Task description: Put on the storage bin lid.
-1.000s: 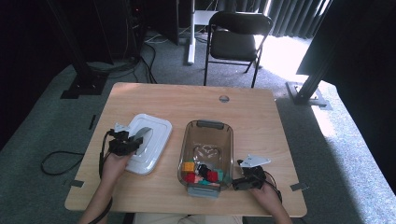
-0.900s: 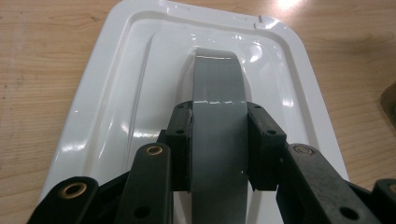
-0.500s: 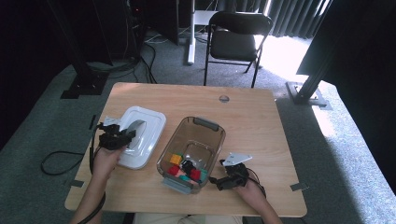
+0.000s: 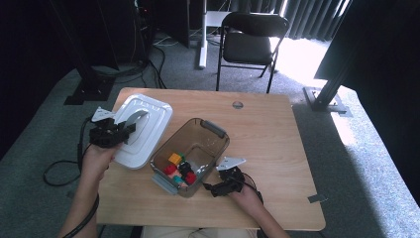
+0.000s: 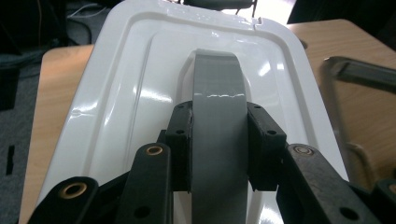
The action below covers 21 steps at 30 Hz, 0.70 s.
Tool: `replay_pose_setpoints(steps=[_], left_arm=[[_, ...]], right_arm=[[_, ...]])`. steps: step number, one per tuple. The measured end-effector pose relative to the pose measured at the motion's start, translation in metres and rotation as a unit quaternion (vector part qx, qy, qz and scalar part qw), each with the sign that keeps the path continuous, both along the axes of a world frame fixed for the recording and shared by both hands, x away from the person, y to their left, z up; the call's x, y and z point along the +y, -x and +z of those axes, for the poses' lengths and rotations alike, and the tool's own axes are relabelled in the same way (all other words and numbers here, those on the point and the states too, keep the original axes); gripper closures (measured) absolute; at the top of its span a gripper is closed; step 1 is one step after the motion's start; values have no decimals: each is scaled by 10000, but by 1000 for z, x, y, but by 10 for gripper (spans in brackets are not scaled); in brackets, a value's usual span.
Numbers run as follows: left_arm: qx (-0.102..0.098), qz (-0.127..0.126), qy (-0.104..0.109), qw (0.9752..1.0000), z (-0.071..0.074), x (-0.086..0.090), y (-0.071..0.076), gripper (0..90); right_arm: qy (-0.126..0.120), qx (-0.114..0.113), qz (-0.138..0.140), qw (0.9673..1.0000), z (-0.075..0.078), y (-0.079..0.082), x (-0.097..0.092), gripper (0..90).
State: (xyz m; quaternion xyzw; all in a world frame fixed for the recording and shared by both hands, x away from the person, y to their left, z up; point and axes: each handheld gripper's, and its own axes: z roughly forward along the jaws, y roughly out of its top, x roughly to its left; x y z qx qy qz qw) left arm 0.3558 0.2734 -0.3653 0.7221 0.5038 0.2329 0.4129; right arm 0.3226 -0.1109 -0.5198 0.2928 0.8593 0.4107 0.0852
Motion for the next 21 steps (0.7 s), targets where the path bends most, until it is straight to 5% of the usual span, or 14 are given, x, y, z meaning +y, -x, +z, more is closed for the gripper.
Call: replay_pose_setpoints(steps=[4,15,21], left_arm=[[-66,-150,68,9998,9,-9,1,677],[-16,-644,-69,9979,6,-45,-1,677],[48,-1084,-186,9939,4,-67,-2,677]], right_arm=[[-24,-1,-63,10000,-1,-3,9,122],[-20,43,-219,9997,1,-18,38,123],[-126,146,-279,9994,0,-29,53,122]])
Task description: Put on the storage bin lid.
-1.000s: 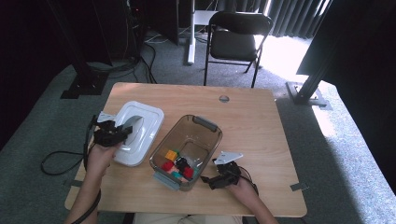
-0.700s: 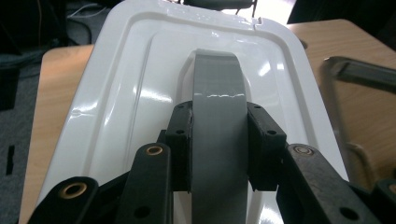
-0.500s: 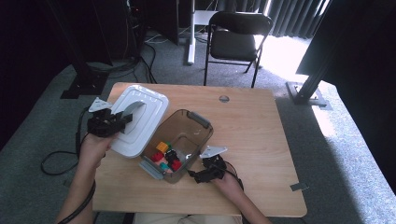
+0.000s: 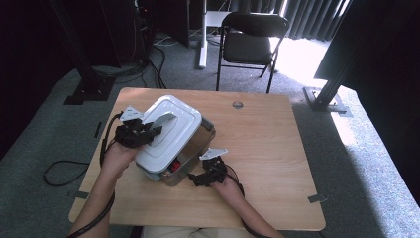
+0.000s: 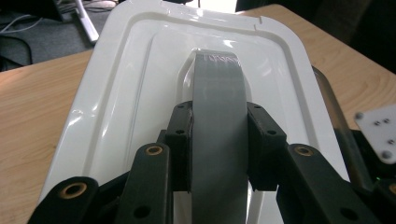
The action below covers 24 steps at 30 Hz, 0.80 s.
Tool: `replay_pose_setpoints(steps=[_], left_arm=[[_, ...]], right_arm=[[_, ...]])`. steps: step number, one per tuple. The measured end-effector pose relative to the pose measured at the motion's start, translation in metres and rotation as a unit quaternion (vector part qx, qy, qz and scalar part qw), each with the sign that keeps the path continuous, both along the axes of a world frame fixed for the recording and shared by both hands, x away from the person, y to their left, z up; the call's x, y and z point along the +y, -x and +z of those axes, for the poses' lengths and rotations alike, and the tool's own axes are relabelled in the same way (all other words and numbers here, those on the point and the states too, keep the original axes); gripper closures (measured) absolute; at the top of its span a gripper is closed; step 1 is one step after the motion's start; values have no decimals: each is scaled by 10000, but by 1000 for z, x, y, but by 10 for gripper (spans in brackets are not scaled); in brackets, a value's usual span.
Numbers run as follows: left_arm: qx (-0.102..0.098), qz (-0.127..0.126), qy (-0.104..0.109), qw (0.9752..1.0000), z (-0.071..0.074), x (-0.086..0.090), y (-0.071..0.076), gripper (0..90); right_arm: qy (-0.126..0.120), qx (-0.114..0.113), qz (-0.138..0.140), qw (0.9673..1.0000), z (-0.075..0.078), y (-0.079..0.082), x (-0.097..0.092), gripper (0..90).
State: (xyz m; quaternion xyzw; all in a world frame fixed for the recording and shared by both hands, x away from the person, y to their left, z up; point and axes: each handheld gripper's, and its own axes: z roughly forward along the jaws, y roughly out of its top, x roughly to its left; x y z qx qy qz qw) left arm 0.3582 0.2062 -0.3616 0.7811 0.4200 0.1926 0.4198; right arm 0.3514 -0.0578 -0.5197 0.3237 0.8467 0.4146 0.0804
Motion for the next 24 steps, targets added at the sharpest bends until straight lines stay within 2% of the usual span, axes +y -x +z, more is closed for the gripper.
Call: replay_pose_setpoints(steps=[2,6,11,12,15,18,24], left_arm=[[45,-91,-8,9999,-1,-5,-1,677],[71,-200,-4,9998,-2,-11,-1,676],[187,-337,-36,9992,-7,-21,-3,676],[239,-393,-84,9989,-9,-24,-4,676],[311,-373,-179,9987,-14,-28,-6,676],[376,-345,-111,9986,-18,-27,-8,675],[388,-332,-58,9987,-19,-28,-8,676]], right_arm=[[-9,52,-4,10000,0,-4,4,122],[-24,3,-17,10000,2,-4,6,131],[-4,-118,-71,9999,6,0,-8,133],[-41,-123,-121,9998,8,1,-16,133],[-60,-183,-174,9997,11,3,-24,133],[-57,-226,-182,9996,15,6,-31,133],[-14,-315,-145,9994,17,9,-38,133]])
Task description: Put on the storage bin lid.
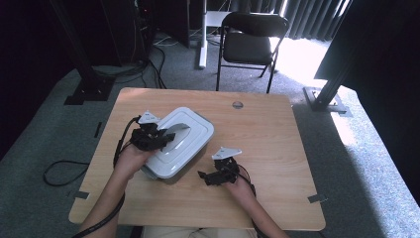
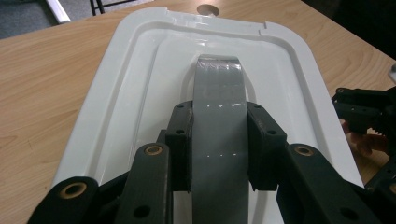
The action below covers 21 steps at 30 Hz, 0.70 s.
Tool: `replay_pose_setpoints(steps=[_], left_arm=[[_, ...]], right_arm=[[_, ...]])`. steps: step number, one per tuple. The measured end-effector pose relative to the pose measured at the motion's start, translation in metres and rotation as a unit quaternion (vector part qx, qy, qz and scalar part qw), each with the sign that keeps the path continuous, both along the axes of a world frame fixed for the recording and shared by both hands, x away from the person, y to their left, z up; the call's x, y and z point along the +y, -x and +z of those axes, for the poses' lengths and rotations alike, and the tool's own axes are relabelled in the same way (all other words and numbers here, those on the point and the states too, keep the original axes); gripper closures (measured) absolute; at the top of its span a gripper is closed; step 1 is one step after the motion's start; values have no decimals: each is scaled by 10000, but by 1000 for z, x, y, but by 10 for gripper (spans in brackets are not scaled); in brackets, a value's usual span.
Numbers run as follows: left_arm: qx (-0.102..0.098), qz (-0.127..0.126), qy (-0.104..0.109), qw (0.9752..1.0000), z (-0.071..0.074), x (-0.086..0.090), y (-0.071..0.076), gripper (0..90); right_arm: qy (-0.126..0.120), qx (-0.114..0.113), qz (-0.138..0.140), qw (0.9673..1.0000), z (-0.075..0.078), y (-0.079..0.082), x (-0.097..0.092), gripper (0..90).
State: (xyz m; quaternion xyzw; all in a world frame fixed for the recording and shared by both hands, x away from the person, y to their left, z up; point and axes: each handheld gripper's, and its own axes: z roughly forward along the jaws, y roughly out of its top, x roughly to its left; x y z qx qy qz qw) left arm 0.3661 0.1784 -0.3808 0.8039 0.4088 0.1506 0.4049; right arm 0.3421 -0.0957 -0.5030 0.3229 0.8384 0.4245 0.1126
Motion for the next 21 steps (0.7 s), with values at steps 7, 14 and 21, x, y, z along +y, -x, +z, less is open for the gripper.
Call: replay_pose_setpoints(steps=[7,14,21], left_arm=[[-20,16,-63,10000,-2,-3,-2,674],[-36,-105,148,9998,-9,4,-4,466],[-216,-48,356,9991,-5,21,-2,251]], right_arm=[[-98,84,-153,9998,-1,-1,-13,133],[-92,74,-150,9998,1,-1,-17,133],[-72,12,-194,9998,3,0,-23,133]])
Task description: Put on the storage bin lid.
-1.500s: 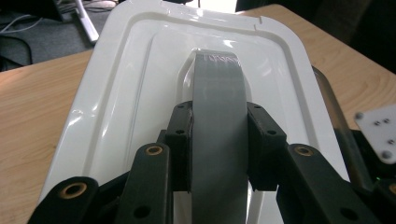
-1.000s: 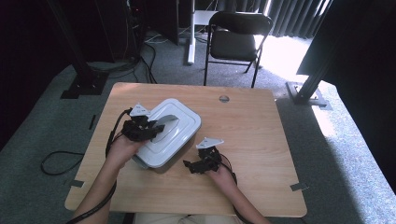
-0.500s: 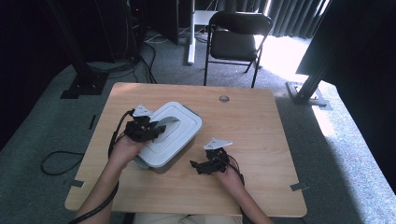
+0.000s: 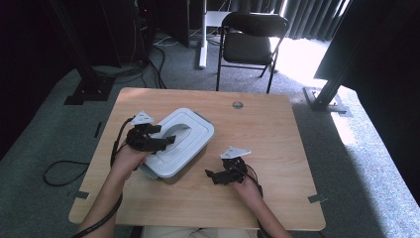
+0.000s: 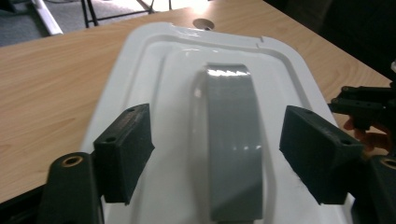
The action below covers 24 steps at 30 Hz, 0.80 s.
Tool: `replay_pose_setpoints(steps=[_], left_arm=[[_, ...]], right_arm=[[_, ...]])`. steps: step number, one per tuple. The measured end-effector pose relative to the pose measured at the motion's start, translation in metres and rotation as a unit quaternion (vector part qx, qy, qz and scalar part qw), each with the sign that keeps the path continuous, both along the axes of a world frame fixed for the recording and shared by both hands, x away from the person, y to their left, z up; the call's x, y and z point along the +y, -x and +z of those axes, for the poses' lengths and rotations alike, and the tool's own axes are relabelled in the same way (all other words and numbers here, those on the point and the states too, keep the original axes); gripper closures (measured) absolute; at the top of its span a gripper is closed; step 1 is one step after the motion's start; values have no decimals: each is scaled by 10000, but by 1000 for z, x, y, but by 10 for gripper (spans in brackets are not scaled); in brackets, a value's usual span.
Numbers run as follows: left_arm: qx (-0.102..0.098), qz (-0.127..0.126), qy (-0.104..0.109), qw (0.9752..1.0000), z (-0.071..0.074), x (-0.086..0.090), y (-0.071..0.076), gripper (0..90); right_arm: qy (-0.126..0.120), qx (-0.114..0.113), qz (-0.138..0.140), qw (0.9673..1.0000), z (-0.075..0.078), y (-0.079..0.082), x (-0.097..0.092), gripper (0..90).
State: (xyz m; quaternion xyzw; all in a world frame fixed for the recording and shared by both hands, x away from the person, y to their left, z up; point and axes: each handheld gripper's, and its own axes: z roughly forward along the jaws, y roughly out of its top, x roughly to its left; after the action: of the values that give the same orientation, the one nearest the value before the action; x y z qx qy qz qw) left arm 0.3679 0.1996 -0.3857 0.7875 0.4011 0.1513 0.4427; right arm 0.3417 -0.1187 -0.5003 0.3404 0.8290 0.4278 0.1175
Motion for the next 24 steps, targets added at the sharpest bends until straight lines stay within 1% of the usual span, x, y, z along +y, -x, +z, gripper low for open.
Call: replay_pose_setpoints(steps=[2,3,5,7,8,9,11,12,13,14,15,16,17,18,20,21,22,23,24], left_arm=[[4,70,100,9999,1,8,-1,191],[-51,99,73,9999,1,11,-1,192],[-23,108,139,9998,0,19,-1,162],[-92,189,75,9998,-1,25,-1,161],[-92,189,75,9998,-1,25,-1,142],[-80,214,189,9996,-1,31,-1,86],[-196,293,98,9993,0,37,0,85],[-232,333,114,9991,0,40,0,83],[-228,372,148,9989,-1,44,0,47],[-228,372,148,9989,-1,44,0,14],[-228,372,148,9989,-1,44,0,14],[-314,617,171,9975,-2,58,-1,13],[-387,685,203,9967,-3,64,-2,14],[-387,685,203,9967,-3,64,-2,14],[-419,776,238,9958,-7,72,-3,14],[-419,776,238,9958,-7,72,-3,14],[-482,905,232,9945,-12,81,-5,14],[-483,979,229,9938,-15,85,-7,14],[-562,1007,254,9930,-19,89,-9,14]], right_arm=[[5,-18,-30,10000,0,0,-3,133],[1,-4,-49,10000,0,-1,-4,133],[4,-18,-101,9999,1,-1,-8,133],[9,-21,-123,9999,1,-1,-10,133],[24,-34,-144,9999,2,-1,-11,133],[21,-29,-155,9999,2,-1,-13,133],[21,-21,-172,9998,2,-1,-15,133],[30,-16,-181,9998,1,-1,-16,133],[37,-17,-183,9998,1,-2,-17,133],[37,-17,-183,9998,1,-2,-17,133],[42,-10,-197,9998,1,-2,-18,133],[41,-3,-209,9998,1,-1,-19,133],[44,-9,-208,9998,1,-1,-20,133],[44,-5,-207,9998,1,-1,-20,133],[48,0,-211,9998,1,-1,-21,133],[48,0,-211,9998,1,-1,-21,133],[61,-12,-210,9998,1,-1,-21,133],[52,8,-216,9998,1,-1,-22,133],[66,10,-225,9997,0,-1,-22,133]])
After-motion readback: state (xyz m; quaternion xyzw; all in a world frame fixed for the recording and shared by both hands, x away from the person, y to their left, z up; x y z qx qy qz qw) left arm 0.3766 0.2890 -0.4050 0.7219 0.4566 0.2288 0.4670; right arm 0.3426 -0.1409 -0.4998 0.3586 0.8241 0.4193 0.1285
